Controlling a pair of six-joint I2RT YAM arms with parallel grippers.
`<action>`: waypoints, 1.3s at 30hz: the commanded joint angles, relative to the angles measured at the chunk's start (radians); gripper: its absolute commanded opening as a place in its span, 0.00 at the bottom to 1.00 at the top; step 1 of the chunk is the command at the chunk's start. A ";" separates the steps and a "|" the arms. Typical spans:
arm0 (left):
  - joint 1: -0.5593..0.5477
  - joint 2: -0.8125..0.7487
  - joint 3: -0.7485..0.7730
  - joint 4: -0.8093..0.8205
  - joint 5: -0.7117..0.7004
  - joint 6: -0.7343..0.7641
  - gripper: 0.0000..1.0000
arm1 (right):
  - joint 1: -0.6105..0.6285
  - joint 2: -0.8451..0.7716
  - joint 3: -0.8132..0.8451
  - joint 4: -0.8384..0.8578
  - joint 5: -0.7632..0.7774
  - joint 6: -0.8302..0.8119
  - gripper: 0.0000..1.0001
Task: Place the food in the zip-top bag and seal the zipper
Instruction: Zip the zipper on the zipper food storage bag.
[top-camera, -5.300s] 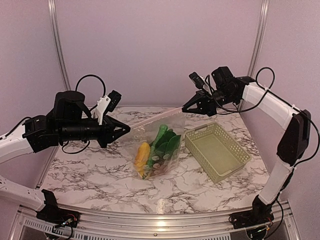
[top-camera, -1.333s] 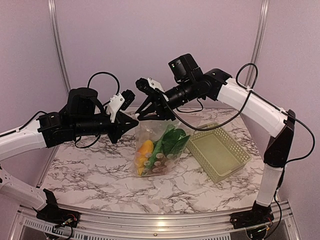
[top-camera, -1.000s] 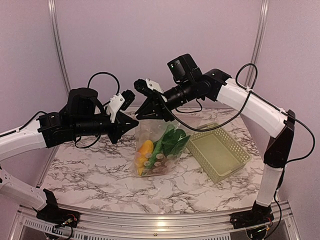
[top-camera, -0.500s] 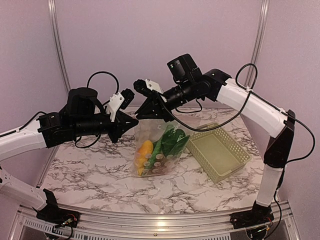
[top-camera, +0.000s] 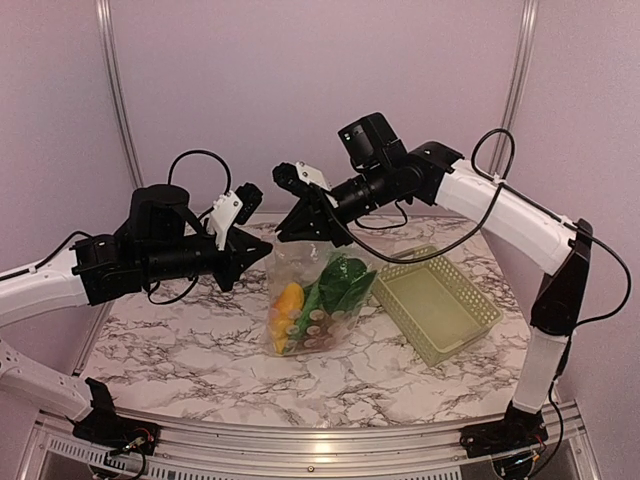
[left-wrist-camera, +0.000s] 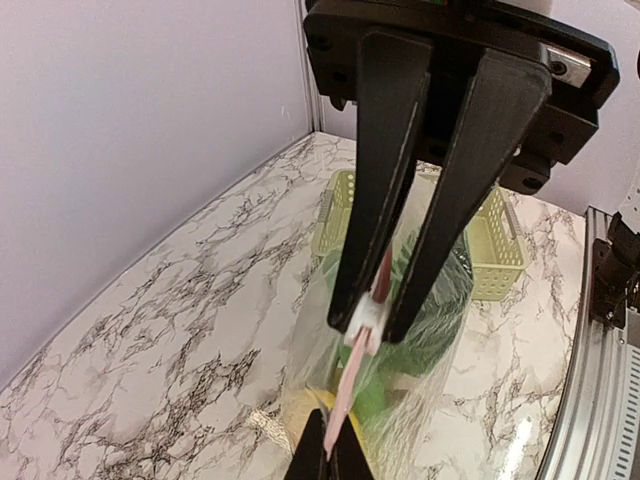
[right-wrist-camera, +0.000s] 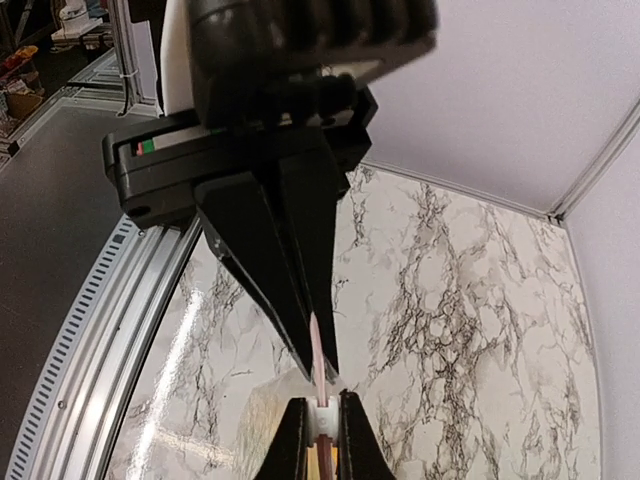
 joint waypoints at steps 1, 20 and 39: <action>0.015 -0.080 -0.051 0.039 -0.095 -0.032 0.00 | -0.134 -0.087 -0.082 -0.106 0.037 -0.014 0.03; 0.045 -0.106 -0.095 0.047 -0.112 -0.060 0.00 | -0.457 -0.214 -0.241 -0.313 0.041 -0.179 0.03; 0.053 -0.102 -0.120 0.080 -0.106 -0.071 0.00 | -0.508 -0.231 -0.242 -0.386 0.055 -0.219 0.05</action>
